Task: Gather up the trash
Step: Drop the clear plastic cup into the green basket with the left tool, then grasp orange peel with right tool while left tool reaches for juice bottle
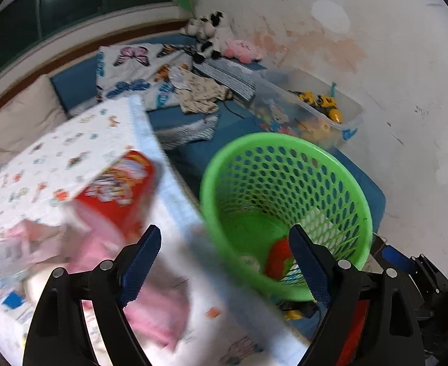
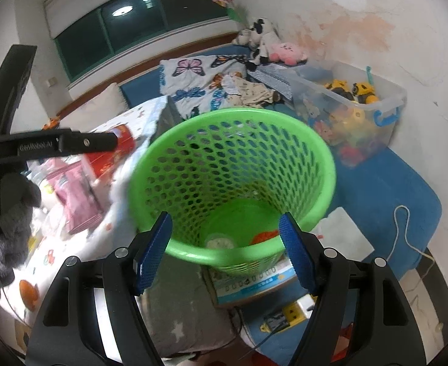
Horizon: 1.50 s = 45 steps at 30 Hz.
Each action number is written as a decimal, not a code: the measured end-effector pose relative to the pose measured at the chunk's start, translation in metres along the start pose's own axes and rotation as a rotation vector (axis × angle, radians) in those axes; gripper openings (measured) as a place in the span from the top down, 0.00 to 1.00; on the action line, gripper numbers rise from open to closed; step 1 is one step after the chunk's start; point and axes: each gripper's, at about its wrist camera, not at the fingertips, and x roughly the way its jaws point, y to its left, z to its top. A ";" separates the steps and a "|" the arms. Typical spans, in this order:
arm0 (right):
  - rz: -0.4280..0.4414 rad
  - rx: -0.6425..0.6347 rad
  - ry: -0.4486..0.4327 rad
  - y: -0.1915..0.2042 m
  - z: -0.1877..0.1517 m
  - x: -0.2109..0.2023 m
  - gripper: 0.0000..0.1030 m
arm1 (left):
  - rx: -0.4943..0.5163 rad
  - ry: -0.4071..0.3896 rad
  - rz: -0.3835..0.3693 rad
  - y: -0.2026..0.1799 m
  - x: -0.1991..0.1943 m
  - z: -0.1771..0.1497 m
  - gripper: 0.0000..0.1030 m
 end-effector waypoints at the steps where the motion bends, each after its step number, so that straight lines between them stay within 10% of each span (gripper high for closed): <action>1: 0.012 -0.008 0.001 0.005 -0.001 -0.002 0.28 | -0.003 -0.008 0.005 0.004 -0.006 -0.002 0.20; 28: 0.434 -0.442 0.163 0.231 -0.078 -0.010 0.24 | -0.312 -0.091 0.329 0.204 -0.149 -0.153 0.20; 45: 0.456 -0.619 0.215 0.296 -0.119 0.020 0.40 | -0.378 -0.079 0.341 0.241 -0.161 -0.205 0.20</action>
